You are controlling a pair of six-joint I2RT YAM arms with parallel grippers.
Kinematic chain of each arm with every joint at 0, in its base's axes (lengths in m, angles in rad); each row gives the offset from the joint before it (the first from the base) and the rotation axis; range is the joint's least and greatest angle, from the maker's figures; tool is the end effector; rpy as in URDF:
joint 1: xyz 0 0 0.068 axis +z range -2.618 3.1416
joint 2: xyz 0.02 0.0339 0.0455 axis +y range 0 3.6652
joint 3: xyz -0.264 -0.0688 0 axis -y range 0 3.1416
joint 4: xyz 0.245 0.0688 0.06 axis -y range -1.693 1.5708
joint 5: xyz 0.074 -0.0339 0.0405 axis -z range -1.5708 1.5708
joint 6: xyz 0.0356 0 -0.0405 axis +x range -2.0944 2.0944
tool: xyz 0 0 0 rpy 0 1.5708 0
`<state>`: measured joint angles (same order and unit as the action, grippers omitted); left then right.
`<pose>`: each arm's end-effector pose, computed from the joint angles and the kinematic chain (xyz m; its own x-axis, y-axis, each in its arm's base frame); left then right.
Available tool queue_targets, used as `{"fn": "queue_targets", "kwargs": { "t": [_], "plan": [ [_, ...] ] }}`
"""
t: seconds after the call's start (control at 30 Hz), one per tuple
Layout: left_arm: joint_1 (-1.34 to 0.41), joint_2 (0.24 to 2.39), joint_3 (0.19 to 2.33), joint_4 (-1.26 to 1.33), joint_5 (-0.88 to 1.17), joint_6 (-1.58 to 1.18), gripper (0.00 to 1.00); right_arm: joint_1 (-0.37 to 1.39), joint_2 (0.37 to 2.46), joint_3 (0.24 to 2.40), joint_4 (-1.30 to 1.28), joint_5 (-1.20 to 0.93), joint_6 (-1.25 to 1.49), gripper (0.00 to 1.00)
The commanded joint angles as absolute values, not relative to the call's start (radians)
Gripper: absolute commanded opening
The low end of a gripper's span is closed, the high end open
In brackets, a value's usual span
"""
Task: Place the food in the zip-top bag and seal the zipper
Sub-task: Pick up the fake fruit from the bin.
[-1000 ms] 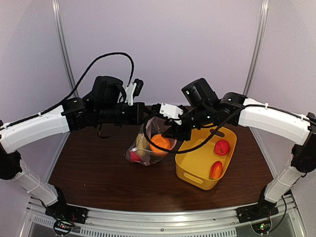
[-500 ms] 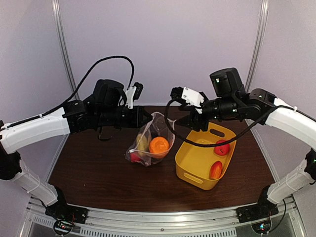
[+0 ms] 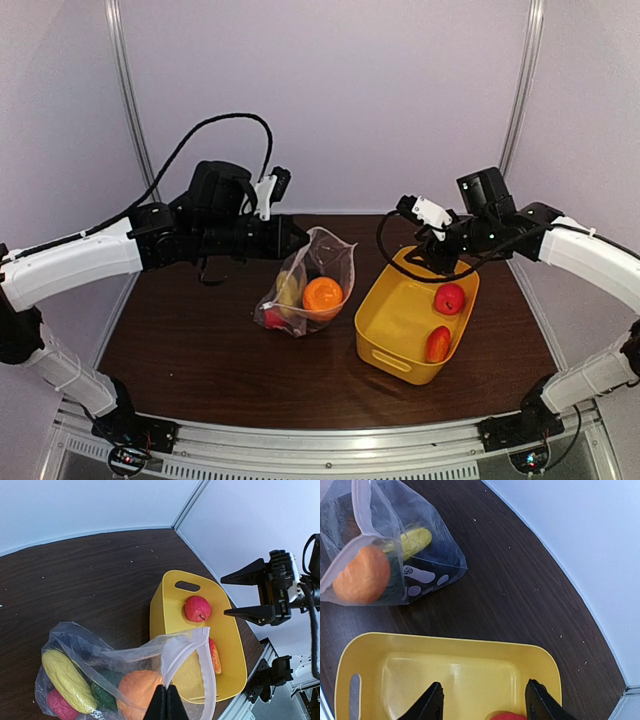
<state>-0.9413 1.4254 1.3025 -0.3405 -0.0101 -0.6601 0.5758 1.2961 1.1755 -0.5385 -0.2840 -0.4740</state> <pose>0.1947 -0.2668 0.3552 -0.7003 -0.0801 -0.7094 0.4729 0.6924 -0.5450 0.2331 0.1632 0.3314 -0.1336 -0.6092 -0.7817 -0.8648 0.4569 -0.2082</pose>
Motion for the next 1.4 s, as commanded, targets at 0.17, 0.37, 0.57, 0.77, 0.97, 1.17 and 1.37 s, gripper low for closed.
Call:
{"fn": "queue_targets", "kwargs": {
  "t": [0.17,0.37,0.57,0.77,0.97,1.17,1.37],
  "plan": [
    [-0.931,1.440,1.294,-0.307,0.000,-0.644,0.00,0.463,1.341,1.142,-0.644,-0.261,-0.541,0.57],
    [-0.931,1.439,1.294,-0.308,0.000,-0.642,0.00,0.425,1.416,1.183,-0.745,-0.219,-0.572,0.59],
    [-0.931,1.440,1.285,-0.301,0.034,-0.644,0.00,0.418,1.456,1.195,-0.788,-0.172,-0.584,0.62],
    [-0.931,1.440,1.281,-0.297,0.035,-0.644,0.00,0.407,1.505,1.200,-0.824,-0.133,-0.580,0.63],
    [-0.931,1.444,1.270,-0.288,0.044,-0.648,0.00,0.395,1.542,1.198,-0.829,-0.103,-0.564,0.66],
    [-0.931,1.440,1.260,-0.286,0.045,-0.651,0.00,0.388,1.575,1.193,-0.825,-0.056,-0.552,0.68],
    [-0.930,1.443,1.252,-0.276,0.052,-0.655,0.00,0.384,1.606,1.191,-0.821,-0.005,-0.534,0.68]
  ]
}}
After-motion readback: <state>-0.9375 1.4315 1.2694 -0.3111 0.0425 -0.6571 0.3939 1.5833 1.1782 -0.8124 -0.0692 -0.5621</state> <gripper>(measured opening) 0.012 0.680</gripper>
